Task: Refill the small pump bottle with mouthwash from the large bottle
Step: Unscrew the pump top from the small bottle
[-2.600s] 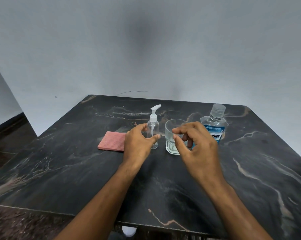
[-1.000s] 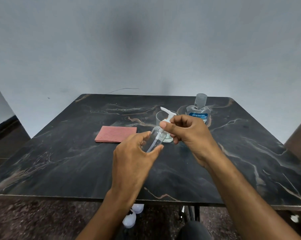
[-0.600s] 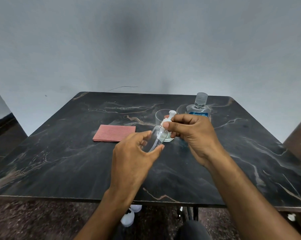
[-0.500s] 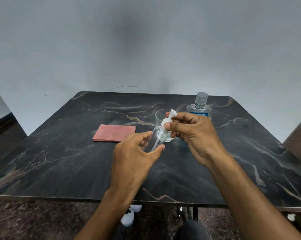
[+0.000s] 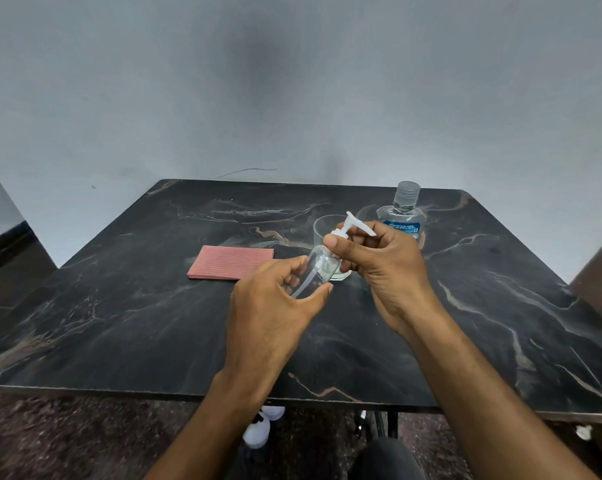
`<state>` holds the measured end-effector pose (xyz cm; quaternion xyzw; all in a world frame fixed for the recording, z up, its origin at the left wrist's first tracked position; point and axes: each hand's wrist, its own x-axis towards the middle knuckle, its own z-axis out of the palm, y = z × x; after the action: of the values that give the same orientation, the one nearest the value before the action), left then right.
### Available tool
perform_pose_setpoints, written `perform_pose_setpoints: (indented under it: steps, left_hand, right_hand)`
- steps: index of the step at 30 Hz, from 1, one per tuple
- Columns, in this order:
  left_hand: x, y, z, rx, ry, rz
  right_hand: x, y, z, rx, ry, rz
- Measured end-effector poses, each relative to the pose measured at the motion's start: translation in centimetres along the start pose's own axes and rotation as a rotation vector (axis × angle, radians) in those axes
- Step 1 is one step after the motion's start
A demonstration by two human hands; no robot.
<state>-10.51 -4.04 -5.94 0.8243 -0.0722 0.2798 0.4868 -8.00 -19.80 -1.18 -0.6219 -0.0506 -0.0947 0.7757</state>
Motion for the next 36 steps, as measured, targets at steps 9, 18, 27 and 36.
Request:
perform_pose_setpoints:
  steps: [9, 18, 27, 36]
  left_hand:
    - [0.3, -0.7, 0.0, 0.0, -0.003, 0.009]
    - [0.3, -0.8, 0.2, 0.043, -0.006, 0.028]
    - [0.3, -1.0, 0.2, 0.054, -0.005, 0.025]
    - [0.2, -0.7, 0.2, 0.061, -0.013, 0.034]
  right_hand:
    - [0.2, -0.2, -0.3, 0.11, -0.036, 0.039]
    - [-0.2, -0.1, 0.4, -0.074, 0.048, 0.071]
    - [0.2, -0.3, -0.1, -0.049, 0.032, 0.031]
    - [0.2, 0.3, 0.3, -0.086, 0.067, 0.034]
